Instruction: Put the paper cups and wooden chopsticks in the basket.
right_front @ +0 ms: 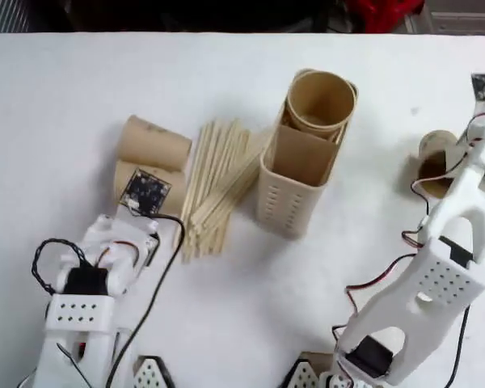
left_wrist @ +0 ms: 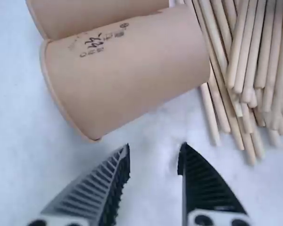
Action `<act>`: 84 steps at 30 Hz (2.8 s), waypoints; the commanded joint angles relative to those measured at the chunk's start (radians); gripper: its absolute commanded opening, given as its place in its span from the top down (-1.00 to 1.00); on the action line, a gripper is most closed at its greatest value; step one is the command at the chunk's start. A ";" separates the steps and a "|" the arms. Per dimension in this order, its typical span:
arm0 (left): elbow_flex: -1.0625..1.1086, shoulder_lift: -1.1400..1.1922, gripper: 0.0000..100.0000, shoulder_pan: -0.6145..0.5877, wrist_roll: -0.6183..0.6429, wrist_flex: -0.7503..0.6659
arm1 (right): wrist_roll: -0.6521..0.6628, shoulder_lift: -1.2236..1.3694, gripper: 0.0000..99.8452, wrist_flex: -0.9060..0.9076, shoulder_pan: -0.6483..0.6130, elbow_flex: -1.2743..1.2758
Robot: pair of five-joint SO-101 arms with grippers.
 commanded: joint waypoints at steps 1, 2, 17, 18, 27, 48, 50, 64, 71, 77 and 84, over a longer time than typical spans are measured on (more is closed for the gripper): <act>-0.006 -0.016 0.66 0.016 -0.008 -0.020 | 0.005 0.004 0.91 0.005 0.015 -0.032; -0.006 -0.016 0.66 0.016 -0.008 -0.020 | 0.005 0.008 0.98 0.005 0.013 -0.032; -0.006 -0.018 0.66 0.016 -0.008 -0.020 | -0.127 -0.240 0.97 0.326 0.062 -0.066; -0.006 -0.018 0.66 0.016 -0.008 -0.020 | -0.127 -0.275 0.97 0.367 0.061 -0.066; -0.006 -0.018 0.66 0.016 -0.008 -0.015 | -0.149 -0.397 0.96 0.536 0.005 -0.055; -0.006 -0.018 0.66 0.016 -0.008 -0.018 | -0.140 -0.056 0.90 0.346 -0.008 -0.064; -0.006 -0.018 0.66 0.016 -0.008 -0.018 | -0.138 -0.045 0.95 0.348 -0.004 -0.064; -0.006 -0.018 0.66 0.016 -0.008 -0.018 | -0.212 -0.483 0.96 0.481 -0.002 -0.066; -0.006 -0.018 0.66 0.016 -0.008 -0.018 | -0.353 -0.908 0.96 0.441 -0.237 -0.064; -0.006 -0.018 0.66 0.016 -0.008 -0.018 | -0.457 -0.955 0.96 0.318 -0.516 -0.055; -0.006 -0.018 0.66 0.016 -0.008 -0.018 | -0.459 -0.789 0.96 0.361 -0.647 -0.057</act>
